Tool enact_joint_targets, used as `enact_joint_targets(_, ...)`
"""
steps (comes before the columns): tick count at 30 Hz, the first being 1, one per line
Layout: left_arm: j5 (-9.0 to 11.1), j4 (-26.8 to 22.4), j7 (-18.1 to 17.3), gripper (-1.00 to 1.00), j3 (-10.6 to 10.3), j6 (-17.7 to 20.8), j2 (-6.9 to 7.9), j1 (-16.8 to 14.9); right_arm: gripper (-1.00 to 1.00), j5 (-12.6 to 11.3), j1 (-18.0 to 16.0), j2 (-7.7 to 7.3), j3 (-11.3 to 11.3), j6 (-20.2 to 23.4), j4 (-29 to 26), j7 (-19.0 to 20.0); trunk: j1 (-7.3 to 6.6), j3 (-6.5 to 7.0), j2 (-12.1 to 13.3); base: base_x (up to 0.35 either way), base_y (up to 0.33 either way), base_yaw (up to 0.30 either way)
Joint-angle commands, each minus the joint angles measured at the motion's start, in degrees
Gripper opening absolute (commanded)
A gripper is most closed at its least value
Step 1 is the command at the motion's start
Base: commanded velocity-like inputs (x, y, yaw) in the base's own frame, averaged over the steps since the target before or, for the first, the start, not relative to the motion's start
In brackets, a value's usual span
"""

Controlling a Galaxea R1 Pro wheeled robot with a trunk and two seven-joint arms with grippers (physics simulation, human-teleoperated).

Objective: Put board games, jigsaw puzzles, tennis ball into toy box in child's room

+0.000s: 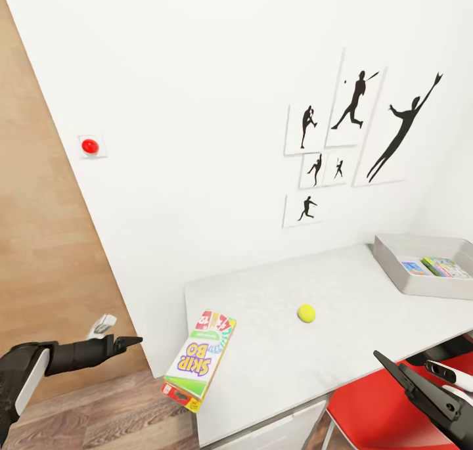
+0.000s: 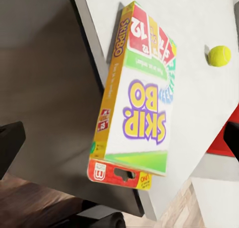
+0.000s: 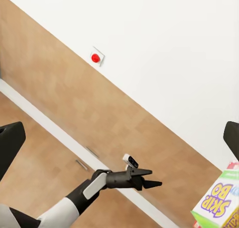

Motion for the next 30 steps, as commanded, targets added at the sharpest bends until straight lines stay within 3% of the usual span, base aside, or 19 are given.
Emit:
enact_joint_targets(1, 0.0, 0.3, -0.1, 1.0, 0.0, 0.2, -0.05, 0.0, 1.0, -0.4, 0.0, -0.04, 0.0, 0.5, 0.0, -0.1, 0.25, -0.27, -0.5, 0.0, 0.0, 0.0)
enact_joint_targets(30, -0.1, 1.7, 0.3, 1.0, -1.0, 0.2, -1.86, 0.0, 1.0, -0.4, 0.0, -0.15, -1.2, 0.9, 0.0, 0.1, 6.62, -5.48, -12.1, 0.0, 0.0, 0.0)
